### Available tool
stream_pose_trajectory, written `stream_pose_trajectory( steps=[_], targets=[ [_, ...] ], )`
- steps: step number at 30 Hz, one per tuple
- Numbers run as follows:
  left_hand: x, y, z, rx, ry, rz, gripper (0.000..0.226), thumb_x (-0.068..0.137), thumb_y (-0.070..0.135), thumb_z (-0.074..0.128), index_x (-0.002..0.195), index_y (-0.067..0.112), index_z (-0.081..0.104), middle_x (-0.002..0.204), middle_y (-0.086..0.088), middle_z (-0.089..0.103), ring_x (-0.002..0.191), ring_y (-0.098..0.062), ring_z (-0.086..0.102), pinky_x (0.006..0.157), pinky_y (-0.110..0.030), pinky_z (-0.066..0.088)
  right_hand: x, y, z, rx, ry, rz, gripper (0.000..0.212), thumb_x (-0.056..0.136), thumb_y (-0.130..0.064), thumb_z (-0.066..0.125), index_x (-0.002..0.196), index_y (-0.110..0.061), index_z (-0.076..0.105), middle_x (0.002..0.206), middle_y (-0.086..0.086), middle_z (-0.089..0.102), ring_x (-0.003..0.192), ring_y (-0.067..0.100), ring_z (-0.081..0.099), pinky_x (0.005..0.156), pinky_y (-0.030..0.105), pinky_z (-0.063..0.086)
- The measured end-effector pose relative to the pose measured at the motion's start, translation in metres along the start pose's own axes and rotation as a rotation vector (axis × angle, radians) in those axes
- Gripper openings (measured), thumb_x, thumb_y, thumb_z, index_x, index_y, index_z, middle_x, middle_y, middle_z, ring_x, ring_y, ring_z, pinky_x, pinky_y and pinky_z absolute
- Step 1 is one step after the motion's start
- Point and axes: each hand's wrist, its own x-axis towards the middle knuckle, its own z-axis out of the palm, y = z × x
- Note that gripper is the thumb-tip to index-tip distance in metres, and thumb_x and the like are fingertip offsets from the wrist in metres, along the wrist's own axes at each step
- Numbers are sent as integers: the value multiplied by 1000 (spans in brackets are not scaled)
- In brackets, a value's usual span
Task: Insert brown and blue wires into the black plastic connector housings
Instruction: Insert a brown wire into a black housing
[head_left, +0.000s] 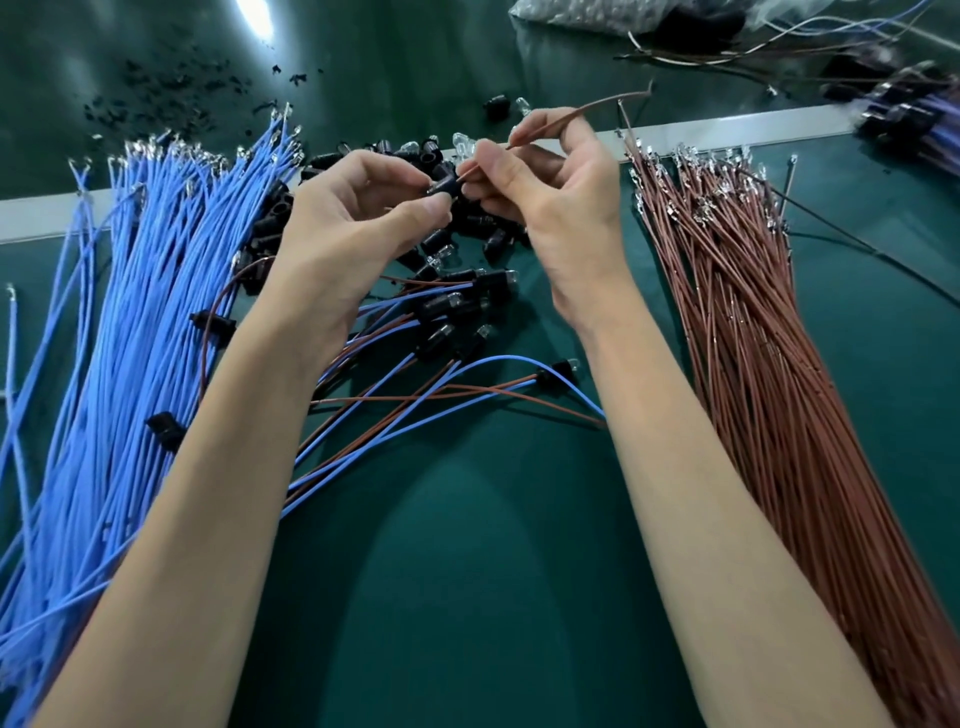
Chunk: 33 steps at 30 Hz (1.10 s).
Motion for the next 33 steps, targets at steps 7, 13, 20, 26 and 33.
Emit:
stream_pose_trajectory(
  steps=[7, 13, 20, 26, 33],
  targets=[
    [0, 1, 0, 128, -23, 26, 17, 83, 7, 70, 96, 19, 69, 87, 3, 73, 84, -11, 68, 86, -25, 53, 1, 2, 1, -1, 40, -32, 21, 84, 5, 66, 81, -10, 52, 68, 6, 71, 59, 14, 67, 60, 22, 53],
    [-3, 4, 2, 197, -5, 42, 16, 79, 9, 75, 91, 18, 72, 82, 7, 74, 82, -9, 68, 84, -22, 53, 1, 3, 0, -91, -26, -24, 20, 83, 6, 66, 77, -10, 56, 66, 3, 70, 60, 14, 67, 63, 24, 55],
    [-4, 7, 1, 317, 1, 88, 15, 79, 14, 76, 85, 27, 73, 76, 17, 73, 75, 0, 67, 76, -14, 50, 3, 1, -2, -216, -46, -100, 21, 82, 6, 68, 76, -12, 59, 67, 3, 67, 64, 15, 66, 66, 25, 54],
    [-5, 8, 2, 363, -6, 108, 20, 81, 13, 74, 100, 19, 72, 83, 19, 72, 74, 4, 65, 73, -11, 49, 2, -2, -4, -335, -137, -88, 21, 77, 2, 74, 71, -16, 63, 63, -4, 66, 58, 8, 60, 61, 22, 50],
    [-4, 6, 4, 389, 15, 91, 22, 82, 14, 74, 103, 17, 70, 86, 7, 71, 72, 6, 63, 74, -12, 49, 2, 4, -2, -338, -67, -55, 21, 80, -2, 72, 68, -18, 65, 61, -9, 63, 57, 6, 57, 63, 22, 51]
  ],
)
